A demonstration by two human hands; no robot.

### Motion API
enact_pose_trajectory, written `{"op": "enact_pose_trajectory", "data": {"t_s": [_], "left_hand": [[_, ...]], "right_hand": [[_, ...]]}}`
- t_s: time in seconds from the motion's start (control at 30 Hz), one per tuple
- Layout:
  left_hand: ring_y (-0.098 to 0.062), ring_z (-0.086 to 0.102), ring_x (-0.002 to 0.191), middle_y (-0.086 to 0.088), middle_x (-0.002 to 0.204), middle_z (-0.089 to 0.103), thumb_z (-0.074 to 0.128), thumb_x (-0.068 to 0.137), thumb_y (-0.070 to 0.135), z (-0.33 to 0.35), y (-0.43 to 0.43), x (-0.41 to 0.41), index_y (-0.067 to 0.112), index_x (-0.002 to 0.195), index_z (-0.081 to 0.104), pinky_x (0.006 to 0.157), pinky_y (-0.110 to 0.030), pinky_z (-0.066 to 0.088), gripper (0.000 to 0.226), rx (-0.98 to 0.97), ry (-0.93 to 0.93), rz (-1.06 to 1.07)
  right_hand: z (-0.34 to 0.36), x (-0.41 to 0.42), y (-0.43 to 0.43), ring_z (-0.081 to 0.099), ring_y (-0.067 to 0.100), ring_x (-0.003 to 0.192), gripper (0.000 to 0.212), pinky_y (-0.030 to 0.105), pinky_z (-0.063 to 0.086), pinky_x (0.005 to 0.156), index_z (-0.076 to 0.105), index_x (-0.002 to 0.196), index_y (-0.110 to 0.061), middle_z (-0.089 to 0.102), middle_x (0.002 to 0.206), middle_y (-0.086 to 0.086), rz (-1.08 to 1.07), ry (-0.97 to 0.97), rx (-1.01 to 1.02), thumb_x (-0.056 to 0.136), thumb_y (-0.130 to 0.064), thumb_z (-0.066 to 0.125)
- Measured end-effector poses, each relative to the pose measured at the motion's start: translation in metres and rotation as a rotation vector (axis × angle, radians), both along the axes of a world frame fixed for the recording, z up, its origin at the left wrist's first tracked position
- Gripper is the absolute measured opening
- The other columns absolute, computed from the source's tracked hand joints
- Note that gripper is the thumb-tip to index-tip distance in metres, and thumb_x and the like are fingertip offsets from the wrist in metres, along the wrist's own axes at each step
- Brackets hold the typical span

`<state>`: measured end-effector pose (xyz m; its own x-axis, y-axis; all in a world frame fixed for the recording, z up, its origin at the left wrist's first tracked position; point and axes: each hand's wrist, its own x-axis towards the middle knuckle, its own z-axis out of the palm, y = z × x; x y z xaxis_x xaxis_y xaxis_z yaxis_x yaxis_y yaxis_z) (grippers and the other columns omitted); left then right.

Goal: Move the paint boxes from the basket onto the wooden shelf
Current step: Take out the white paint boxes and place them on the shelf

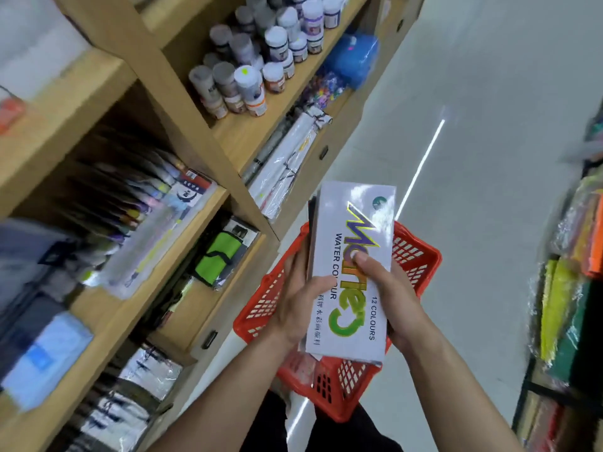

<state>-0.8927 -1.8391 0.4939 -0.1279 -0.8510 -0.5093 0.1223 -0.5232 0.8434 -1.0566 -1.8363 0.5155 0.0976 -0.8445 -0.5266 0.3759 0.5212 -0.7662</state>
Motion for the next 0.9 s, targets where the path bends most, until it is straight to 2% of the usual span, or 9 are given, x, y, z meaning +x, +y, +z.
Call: {"op": "enact_pose_trajectory", "data": {"t_s": [0.13, 0.27, 0.33, 0.43, 0.57, 0.67, 0.77, 0.9], "left_hand": [[-0.040, 0.051, 0.132, -0.019, 0.136, 0.053, 0.073, 0.066, 0.037, 0.051, 0.014, 0.024, 0.038, 0.136, 0.057, 0.107, -0.064, 0.042, 0.072, -0.112, 0.008, 0.128], [-0.039, 0.058, 0.126, -0.022, 0.139, 0.054, 0.074, 0.066, 0.036, 0.104, 0.032, 0.074, 0.033, 0.141, 0.053, 0.107, -0.063, 0.043, 0.078, -0.227, 0.007, 0.235], [-0.037, 0.063, 0.121, -0.021, 0.138, 0.058, 0.075, 0.066, 0.034, 0.132, 0.048, 0.104, 0.035, 0.141, 0.054, 0.103, -0.059, 0.049, 0.078, -0.280, 0.021, 0.288], [-0.031, 0.072, 0.106, -0.012, 0.133, 0.067, 0.076, 0.063, 0.029, 0.172, 0.084, 0.152, 0.033, 0.140, 0.054, 0.084, -0.041, 0.060, 0.080, -0.344, 0.036, 0.403], [-0.034, 0.073, 0.101, -0.010, 0.122, 0.074, 0.078, 0.061, 0.033, 0.218, 0.139, 0.225, 0.031, 0.137, 0.056, 0.084, -0.043, 0.060, 0.079, -0.415, 0.014, 0.514], [-0.032, 0.075, 0.095, -0.009, 0.118, 0.076, 0.078, 0.074, 0.017, 0.241, 0.179, 0.276, 0.029, 0.136, 0.058, 0.082, -0.043, 0.059, 0.066, -0.417, 0.025, 0.626], [-0.024, 0.077, 0.082, -0.008, 0.108, 0.078, 0.070, 0.079, 0.012, 0.254, 0.205, 0.324, 0.022, 0.133, 0.059, 0.065, -0.035, 0.062, 0.056, -0.462, 0.003, 0.696], [-0.016, 0.076, 0.085, -0.008, 0.117, 0.076, 0.058, 0.095, 0.006, 0.260, 0.212, 0.380, 0.019, 0.137, 0.056, 0.065, -0.026, 0.059, 0.045, -0.483, -0.074, 0.814]], "right_hand": [[0.045, 0.029, 0.004, 0.076, 0.033, 0.086, 0.053, 0.038, 0.062, 0.069, 0.060, 0.132, -0.010, 0.076, 0.115, 0.023, 0.023, 0.022, -0.132, 0.081, -0.023, 0.065], [0.083, 0.078, 0.019, 0.072, 0.032, 0.102, 0.055, 0.045, 0.057, 0.087, 0.057, 0.138, -0.013, 0.072, 0.126, 0.019, 0.110, 0.022, -0.290, 0.083, -0.015, 0.059], [0.104, 0.110, 0.029, 0.074, 0.027, 0.100, 0.053, 0.039, 0.061, 0.083, 0.057, 0.138, -0.018, 0.073, 0.126, 0.014, 0.149, -0.014, -0.334, 0.085, -0.018, 0.060], [0.137, 0.165, 0.045, 0.077, 0.023, 0.094, 0.059, 0.031, 0.061, 0.073, 0.053, 0.143, -0.017, 0.075, 0.125, 0.013, 0.242, -0.099, -0.373, 0.085, -0.021, 0.062], [0.180, 0.246, 0.075, 0.078, 0.024, 0.092, 0.056, 0.031, 0.061, 0.070, 0.056, 0.141, -0.019, 0.077, 0.120, 0.009, 0.350, -0.164, -0.426, 0.086, -0.023, 0.063], [0.204, 0.305, 0.098, 0.078, 0.021, 0.086, 0.044, 0.030, 0.061, 0.068, 0.062, 0.131, -0.019, 0.080, 0.108, 0.006, 0.460, -0.207, -0.452, 0.087, -0.020, 0.062], [0.222, 0.364, 0.112, 0.078, 0.020, 0.084, 0.038, 0.031, 0.062, 0.071, 0.067, 0.125, -0.018, 0.081, 0.104, 0.006, 0.551, -0.206, -0.432, 0.087, -0.019, 0.066], [0.234, 0.431, 0.112, 0.076, 0.019, 0.087, 0.026, 0.031, 0.059, 0.076, 0.071, 0.120, -0.019, 0.080, 0.105, 0.004, 0.659, -0.152, -0.445, 0.094, -0.019, 0.065]]}}
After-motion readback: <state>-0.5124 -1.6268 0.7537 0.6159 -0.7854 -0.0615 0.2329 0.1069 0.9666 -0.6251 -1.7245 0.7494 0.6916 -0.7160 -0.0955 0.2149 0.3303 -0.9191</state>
